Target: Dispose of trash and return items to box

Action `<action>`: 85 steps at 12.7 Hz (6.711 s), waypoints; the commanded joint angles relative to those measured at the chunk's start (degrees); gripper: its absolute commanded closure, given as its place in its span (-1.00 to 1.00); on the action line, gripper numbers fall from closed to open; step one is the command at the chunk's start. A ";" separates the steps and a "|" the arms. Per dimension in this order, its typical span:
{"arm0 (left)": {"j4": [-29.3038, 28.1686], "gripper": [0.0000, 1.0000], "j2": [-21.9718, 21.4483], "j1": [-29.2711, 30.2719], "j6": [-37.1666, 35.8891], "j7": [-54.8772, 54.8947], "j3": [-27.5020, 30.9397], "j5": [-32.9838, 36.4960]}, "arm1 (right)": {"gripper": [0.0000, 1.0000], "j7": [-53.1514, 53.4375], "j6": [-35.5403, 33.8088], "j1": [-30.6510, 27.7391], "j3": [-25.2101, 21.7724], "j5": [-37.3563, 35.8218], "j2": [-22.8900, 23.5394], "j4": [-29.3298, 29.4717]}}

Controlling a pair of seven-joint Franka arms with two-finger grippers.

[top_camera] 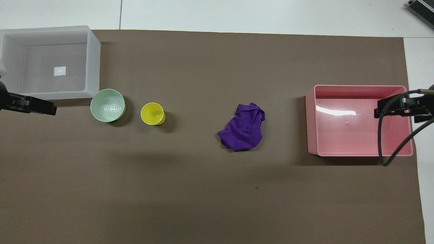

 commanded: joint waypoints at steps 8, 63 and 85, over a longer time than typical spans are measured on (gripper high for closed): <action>-2.38 -1.00 -1.80 0.73 1.97 -0.45 -0.60 1.16 | -1.00 -1.17 1.52 -0.07 0.39 0.13 -1.92 -2.73; 22.85 1.00 43.20 7.41 41.51 -5.64 6.52 -5.70 | -1.00 -11.71 50.39 -6.83 0.39 -0.22 6.52 -33.94; -16.96 -1.00 7.52 0.38 30.89 -3.08 -0.48 -2.47 | -1.00 -0.46 -1.35 0.20 1.44 -2.15 1.40 5.49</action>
